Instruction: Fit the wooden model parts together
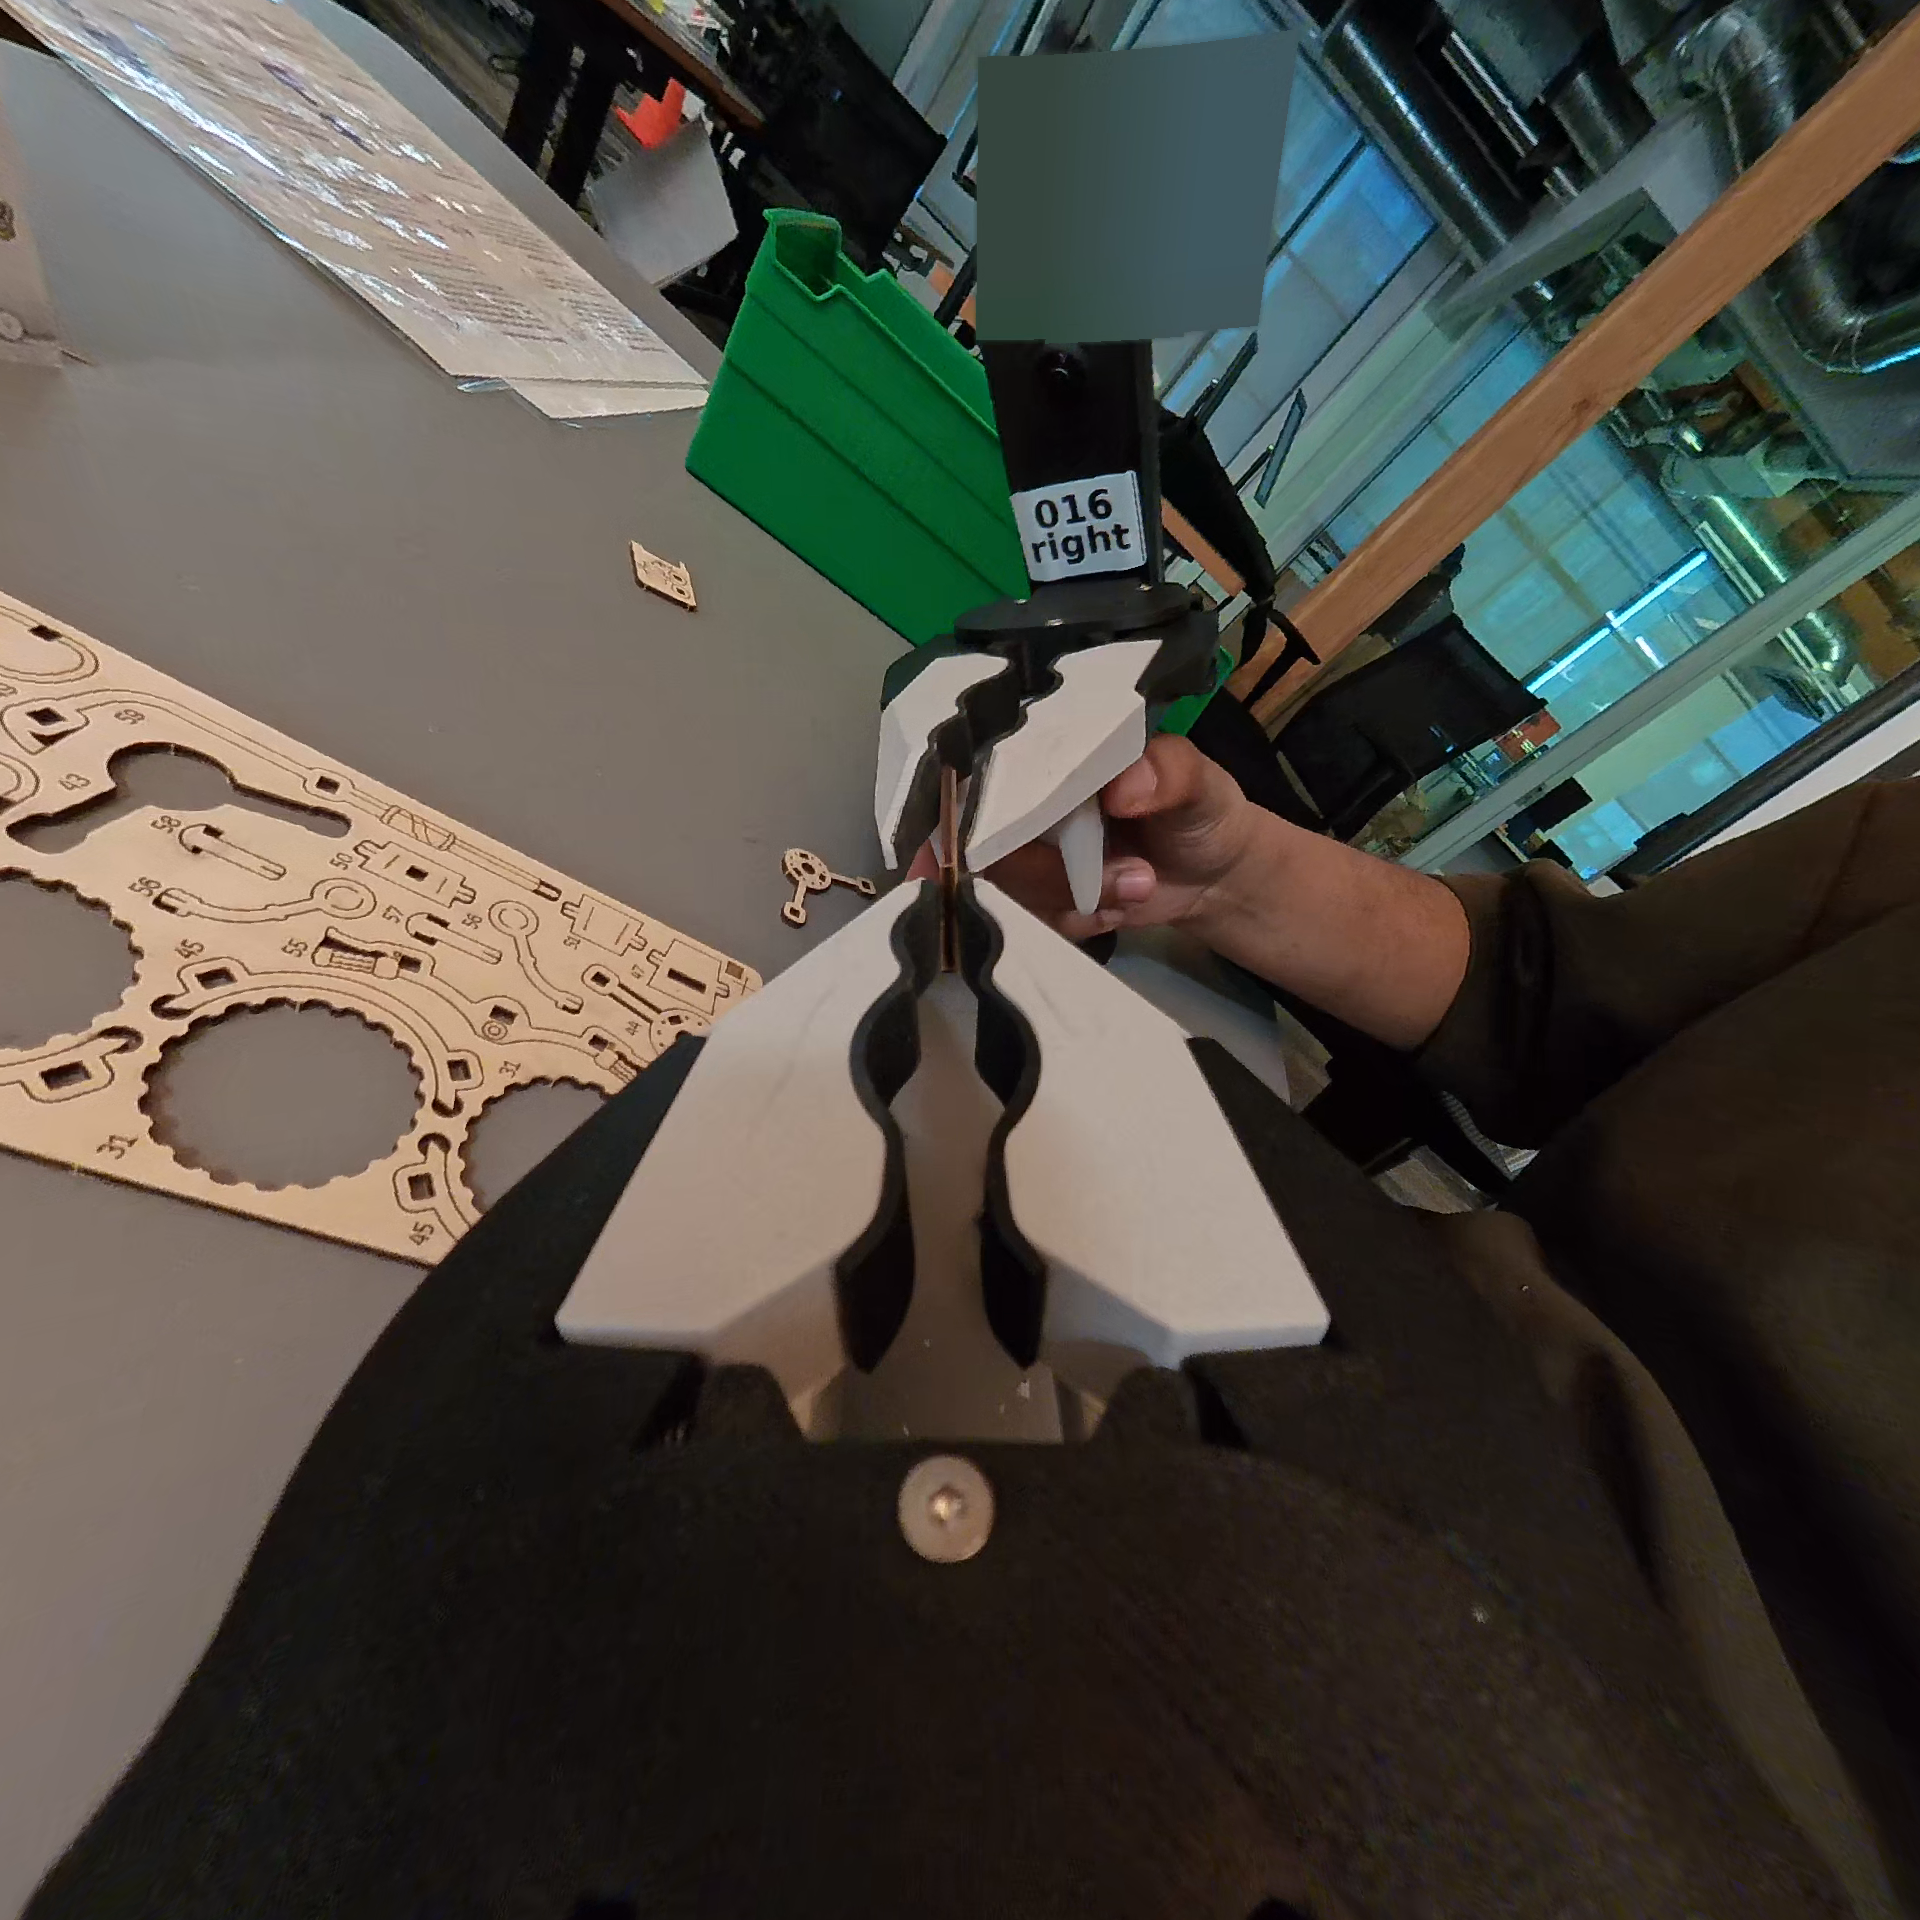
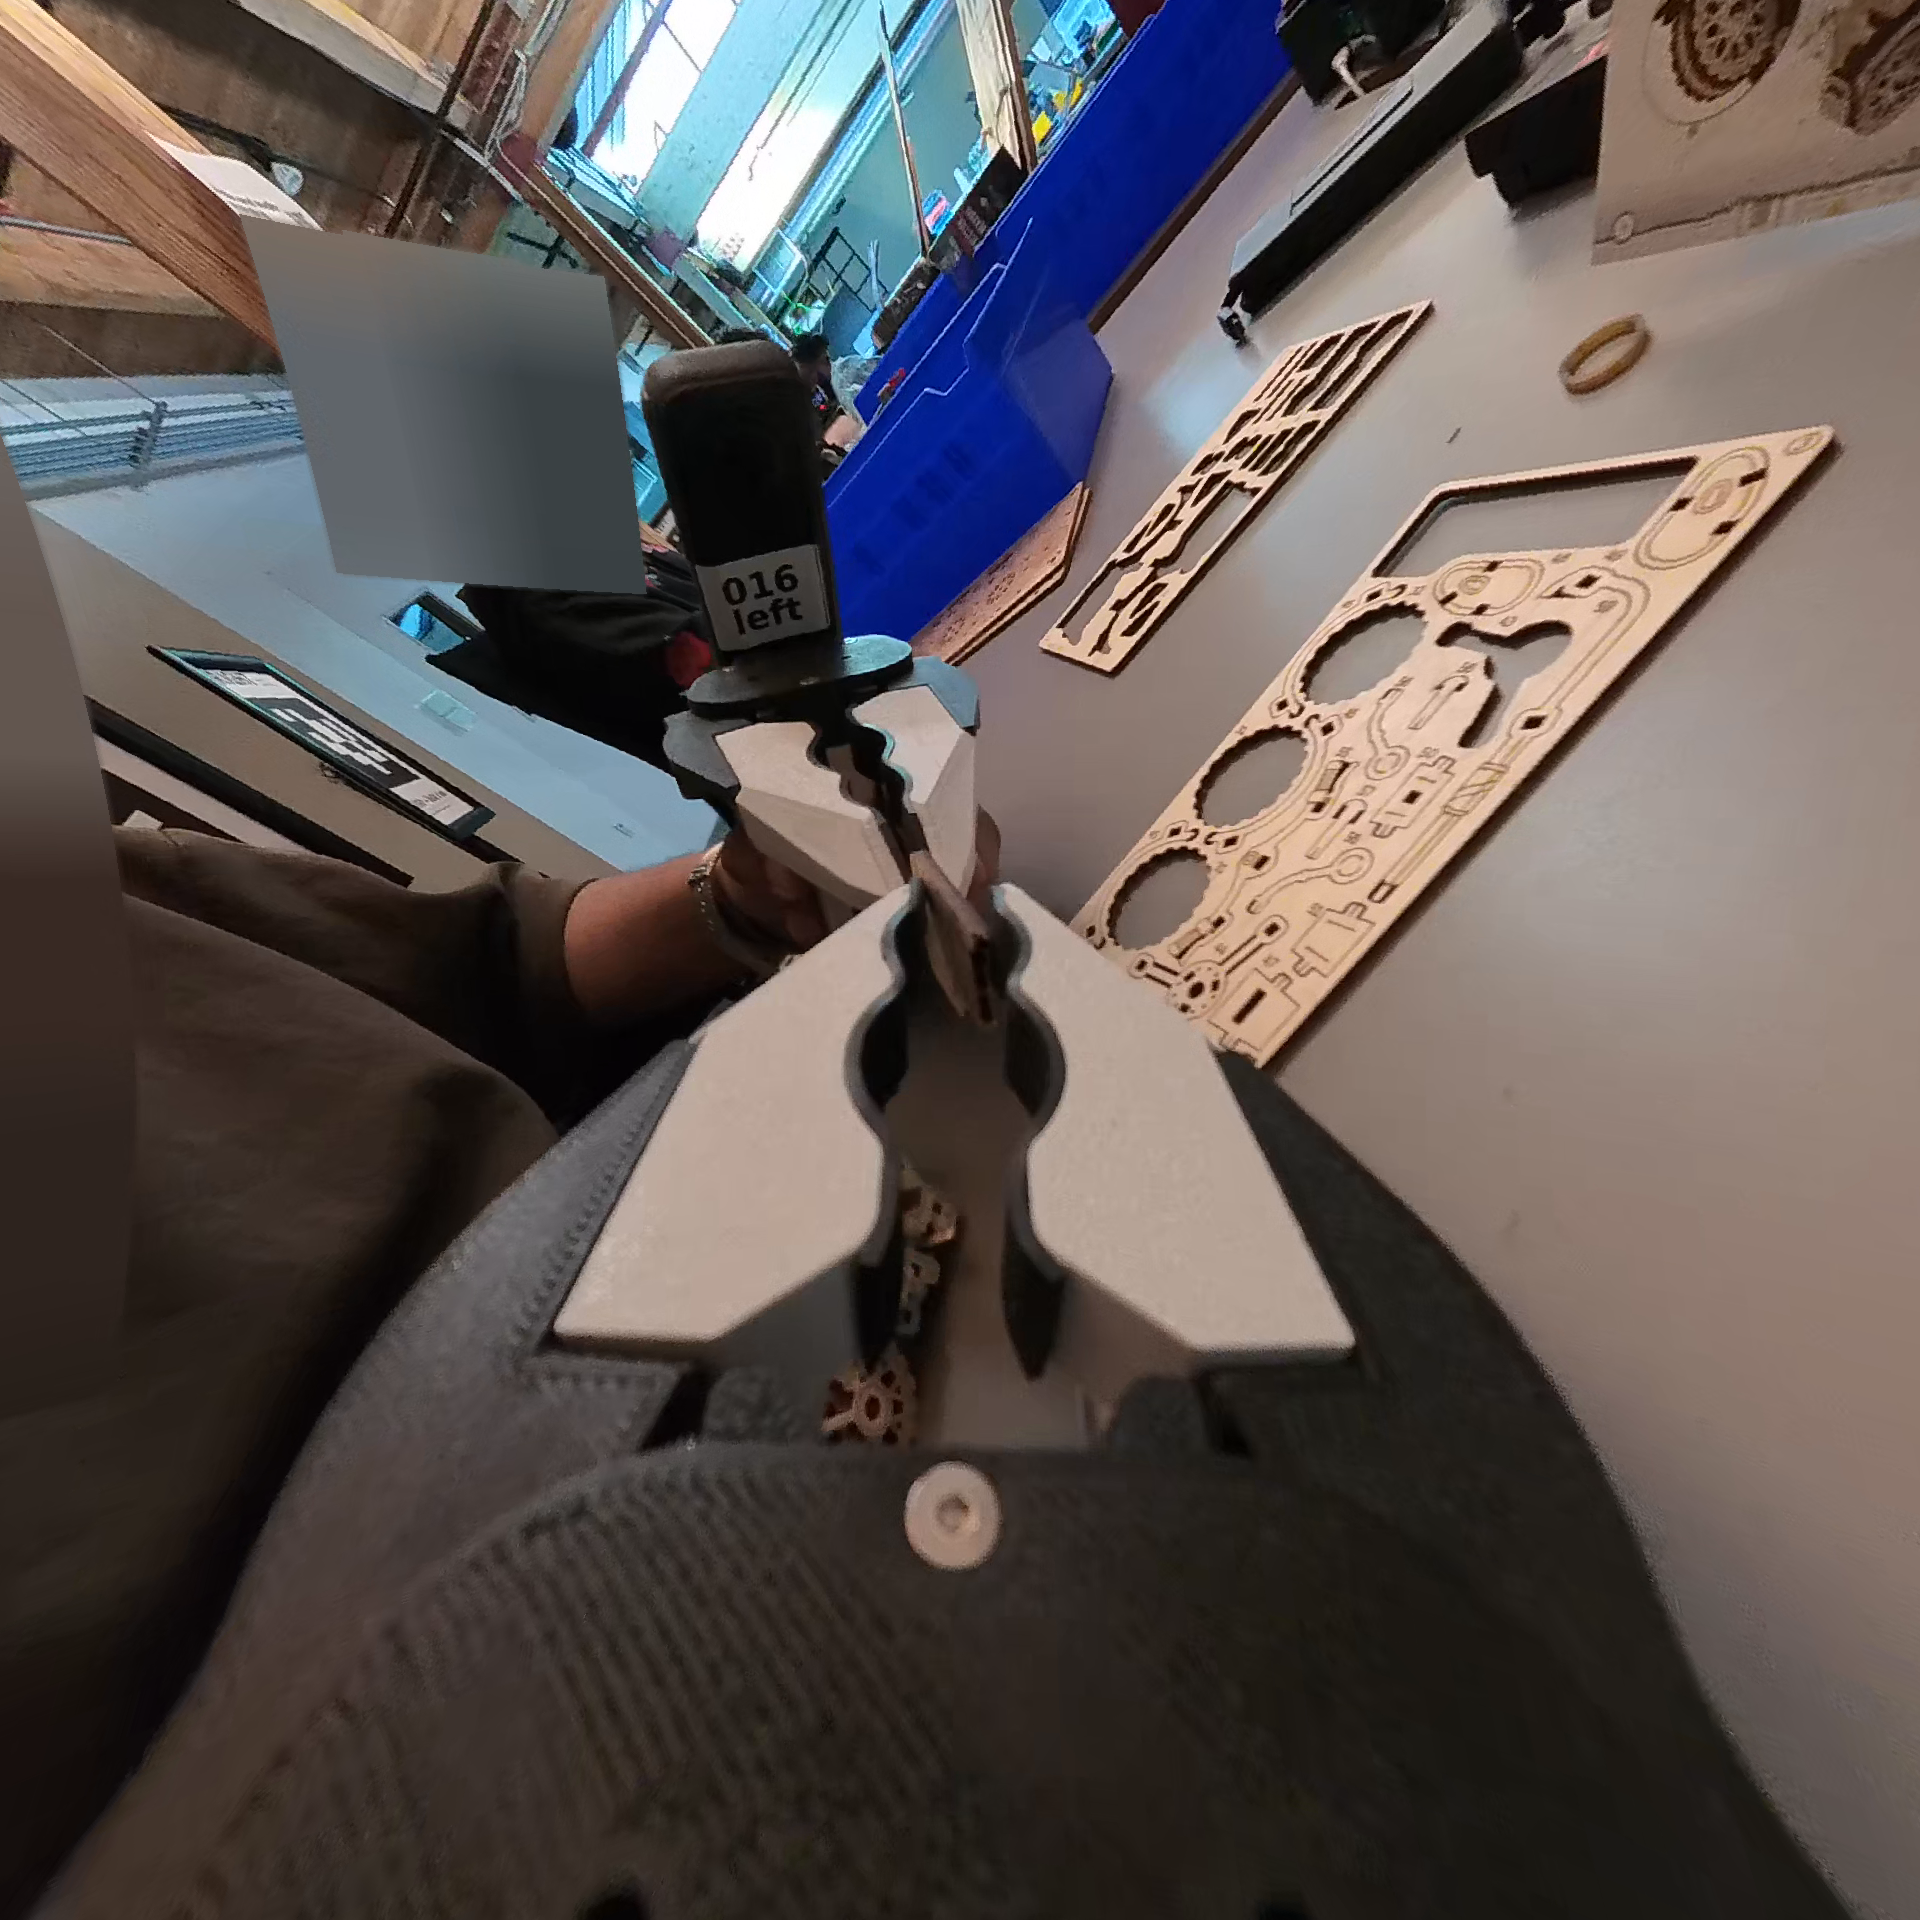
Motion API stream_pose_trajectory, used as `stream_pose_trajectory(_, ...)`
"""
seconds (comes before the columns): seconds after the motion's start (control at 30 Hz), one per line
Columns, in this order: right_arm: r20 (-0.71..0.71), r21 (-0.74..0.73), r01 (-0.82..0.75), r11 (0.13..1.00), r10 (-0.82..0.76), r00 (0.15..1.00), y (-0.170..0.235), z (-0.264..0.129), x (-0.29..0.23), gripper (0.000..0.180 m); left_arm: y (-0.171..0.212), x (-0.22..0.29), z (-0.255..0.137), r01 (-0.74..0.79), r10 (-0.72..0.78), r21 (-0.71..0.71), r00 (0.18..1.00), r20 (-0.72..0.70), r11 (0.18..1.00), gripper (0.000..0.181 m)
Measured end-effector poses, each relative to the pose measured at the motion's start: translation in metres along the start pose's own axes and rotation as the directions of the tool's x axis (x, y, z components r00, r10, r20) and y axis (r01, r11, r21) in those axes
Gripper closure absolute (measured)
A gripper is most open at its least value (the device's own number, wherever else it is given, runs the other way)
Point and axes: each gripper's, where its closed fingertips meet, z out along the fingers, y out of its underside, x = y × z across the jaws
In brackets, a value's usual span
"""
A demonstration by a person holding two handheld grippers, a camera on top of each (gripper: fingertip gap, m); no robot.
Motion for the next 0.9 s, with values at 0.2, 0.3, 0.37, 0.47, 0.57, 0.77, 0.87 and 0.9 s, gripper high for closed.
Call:
stream_pose_trajectory(0.2,0.002,0.0,-0.009,1.0,0.009,1.0,0.0,0.0001,0.0001,0.171,0.0,-0.0003,-0.0001,-0.002,0.002,-0.001,1.0,0.004,1.0,0.18)
stream_pose_trajectory(0.3,-0.006,0.001,-0.004,1.0,0.004,1.0,-0.0004,0.0001,0.0008,0.172,-0.0001,-0.001,0.0,-0.011,0.011,-0.001,1.0,0.015,1.0,0.18)
stream_pose_trajectory(0.37,-0.011,0.003,0.005,1.0,-0.005,1.0,-0.0009,0.0002,0.0005,0.173,-0.0006,-0.0009,-0.0003,-0.031,0.031,0.0,0.999,0.025,1.0,0.18)
stream_pose_trajectory(0.47,-0.019,0.006,0.023,1.0,-0.023,1.0,-0.0022,-0.0005,-0.0007,0.173,-0.0005,-0.0004,0.0003,-0.111,0.112,-0.013,0.991,0.069,0.994,0.179)
stream_pose_trajectory(0.57,-0.044,-0.007,0.051,0.999,-0.051,0.998,-0.0011,-0.0012,0.0003,0.174,0.0015,-0.0018,0.0012,-0.161,0.165,-0.039,0.98,0.11,0.986,0.179)
stream_pose_trajectory(0.77,-0.075,-0.017,0.051,0.999,-0.052,0.996,0.0004,-0.0013,0.0025,0.174,0.0035,-0.0042,0.0022,-0.188,0.195,-0.062,0.969,0.15,0.98,0.178)
stream_pose_trajectory(0.87,-0.094,-0.027,0.053,0.998,-0.055,0.994,0.0015,-0.0019,0.004,0.174,0.005,-0.0055,0.0028,-0.212,0.224,-0.082,0.959,0.173,0.974,0.178)
stream_pose_trajectory(0.9,-0.101,-0.029,0.053,0.998,-0.056,0.993,0.0017,-0.0017,0.0044,0.174,0.0051,-0.006,0.0026,-0.206,0.217,-0.081,0.961,0.173,0.975,0.178)
